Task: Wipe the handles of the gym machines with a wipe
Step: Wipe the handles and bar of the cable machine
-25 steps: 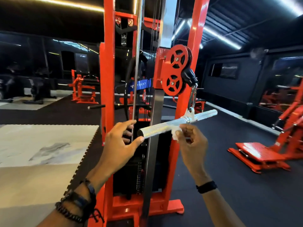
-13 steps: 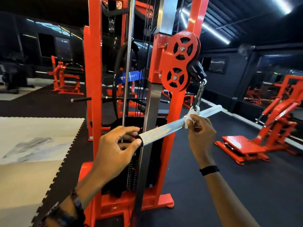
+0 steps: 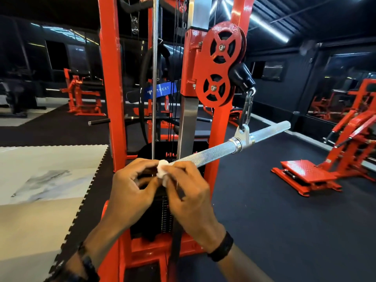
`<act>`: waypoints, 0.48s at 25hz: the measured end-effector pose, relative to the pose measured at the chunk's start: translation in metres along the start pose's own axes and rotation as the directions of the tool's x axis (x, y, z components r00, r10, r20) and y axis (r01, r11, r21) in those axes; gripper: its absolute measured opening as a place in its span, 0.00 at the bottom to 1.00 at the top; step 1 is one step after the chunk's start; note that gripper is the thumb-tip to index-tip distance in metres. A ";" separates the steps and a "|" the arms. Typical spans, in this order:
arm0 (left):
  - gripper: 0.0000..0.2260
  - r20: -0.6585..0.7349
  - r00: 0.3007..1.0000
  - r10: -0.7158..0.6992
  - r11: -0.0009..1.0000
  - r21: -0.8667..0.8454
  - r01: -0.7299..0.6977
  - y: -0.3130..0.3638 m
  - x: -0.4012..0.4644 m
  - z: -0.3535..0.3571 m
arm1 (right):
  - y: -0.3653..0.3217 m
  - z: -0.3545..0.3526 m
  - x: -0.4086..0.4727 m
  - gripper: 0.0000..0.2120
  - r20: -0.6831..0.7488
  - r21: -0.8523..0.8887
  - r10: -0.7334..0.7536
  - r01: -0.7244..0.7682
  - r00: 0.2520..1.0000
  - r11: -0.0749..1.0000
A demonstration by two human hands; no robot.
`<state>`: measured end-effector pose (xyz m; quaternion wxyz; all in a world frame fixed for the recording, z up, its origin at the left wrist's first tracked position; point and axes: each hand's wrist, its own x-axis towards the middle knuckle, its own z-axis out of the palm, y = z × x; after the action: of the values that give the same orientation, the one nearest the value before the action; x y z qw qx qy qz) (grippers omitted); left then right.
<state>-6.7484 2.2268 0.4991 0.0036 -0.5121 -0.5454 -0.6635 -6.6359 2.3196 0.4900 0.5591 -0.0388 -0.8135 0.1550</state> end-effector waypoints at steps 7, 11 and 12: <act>0.17 -0.011 1.000 -0.025 0.995 0.097 0.026 0.004 -0.002 0.007 | 0.088 -0.067 0.035 0.07 -0.340 -0.241 0.212 -0.303 0.916 0.922; 0.12 -0.004 1.000 -0.030 0.995 0.098 0.030 0.006 -0.001 0.011 | 0.082 -0.057 0.027 0.08 -0.407 -0.164 0.234 -0.323 0.883 0.932; 0.12 -0.005 0.999 -0.048 0.996 0.075 0.049 0.006 0.000 0.011 | 0.068 -0.046 0.021 0.08 -0.393 -0.124 0.229 -0.298 0.891 0.947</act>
<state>-6.7371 2.2325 0.5024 0.0077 -0.4970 -0.5822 -0.6434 -6.6086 2.3984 0.5037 0.6715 -0.2284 -0.6898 0.1449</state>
